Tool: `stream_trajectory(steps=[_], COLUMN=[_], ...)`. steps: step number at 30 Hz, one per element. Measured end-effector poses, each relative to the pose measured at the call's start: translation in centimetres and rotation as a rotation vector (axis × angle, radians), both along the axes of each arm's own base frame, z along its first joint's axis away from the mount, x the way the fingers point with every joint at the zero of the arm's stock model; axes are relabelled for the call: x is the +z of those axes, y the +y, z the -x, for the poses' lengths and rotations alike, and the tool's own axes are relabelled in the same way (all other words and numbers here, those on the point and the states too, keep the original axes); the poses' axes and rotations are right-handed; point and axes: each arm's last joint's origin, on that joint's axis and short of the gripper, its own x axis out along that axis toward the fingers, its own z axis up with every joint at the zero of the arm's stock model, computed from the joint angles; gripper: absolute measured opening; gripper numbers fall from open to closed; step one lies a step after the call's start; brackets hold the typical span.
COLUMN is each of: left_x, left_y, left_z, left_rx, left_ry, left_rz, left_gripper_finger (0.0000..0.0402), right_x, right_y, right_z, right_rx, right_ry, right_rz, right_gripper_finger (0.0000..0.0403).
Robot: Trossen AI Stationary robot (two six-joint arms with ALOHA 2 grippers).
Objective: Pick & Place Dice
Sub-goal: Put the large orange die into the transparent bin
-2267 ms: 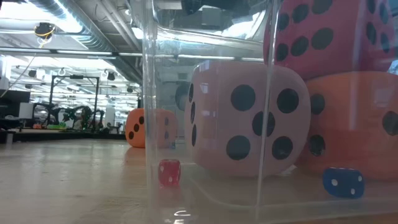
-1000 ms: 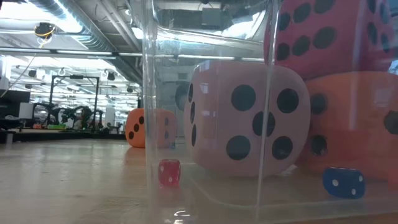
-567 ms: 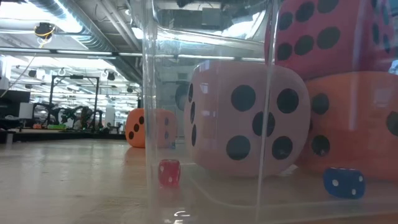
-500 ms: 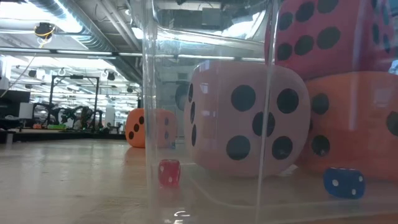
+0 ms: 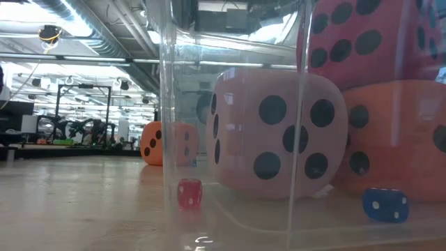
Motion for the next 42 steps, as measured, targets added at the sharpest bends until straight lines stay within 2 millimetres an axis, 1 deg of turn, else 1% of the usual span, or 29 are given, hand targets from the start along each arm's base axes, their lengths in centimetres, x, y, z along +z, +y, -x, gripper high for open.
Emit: stream_trajectory(steps=[5, 8, 12, 16, 19, 24, 28, 30, 35, 42], left_x=[-0.9, -1.4, -2.0, -3.6, -5.2, -8.0, -9.3, -9.5, -9.2, -9.1], left_y=[2.0, 2.9, 3.5, 3.6, 3.8, 5.0, 6.4, 7.0, 8.0, 8.3], left_z=[1.4, 2.0, 2.0, 1.6, 1.5, 2.2, 2.9, 2.9, 2.9, 2.9], left_rx=[-0.034, -0.017, 0.013, 0.004, -0.035, -0.051, -0.036, -0.028, -0.026, -0.081], left_ry=[0.202, 0.294, 0.303, 0.285, 0.291, 0.368, 0.376, 0.36, 0.319, 0.322], left_rz=[-0.135, -0.188, -0.154, -0.122, -0.062, -0.064, -0.069, -0.073, -0.085, -0.123], left_gripper_finger=[0.0214, 0.0227, 0.0236, 0.0238, 0.0238, 0.0238, 0.0238, 0.0238, 0.0238, 0.0238], right_x=[-0.2, -0.6, -1.2, -1.8, -2.0, -1.9, -1.6, -1.6, -1.7, -1.7], right_y=[-0.4, -0.9, -2.0, -3.3, -4.1, -5.3, -5.8, -5.9, -6.0, -6.0], right_z=[0.7, 1.2, 2.2, 3.4, 4.2, 5.4, 5.8, 5.9, 6.0, 6.0], right_rx=[-0.061, -0.107, -0.206, -0.282, -0.287, -0.268, -0.265, -0.266, -0.271, -0.278], right_ry=[0.023, 0.059, 0.111, 0.155, 0.19, 0.223, 0.212, 0.211, 0.217, 0.216], right_rz=[0.049, 0.086, 0.057, 0.018, -0.001, -0.036, -0.056, -0.056, -0.041, -0.052], right_gripper_finger=[0.0097, 0.0097, 0.0097, 0.0097, 0.0097, 0.0097, 0.0097, 0.0097, 0.0097, 0.0098])
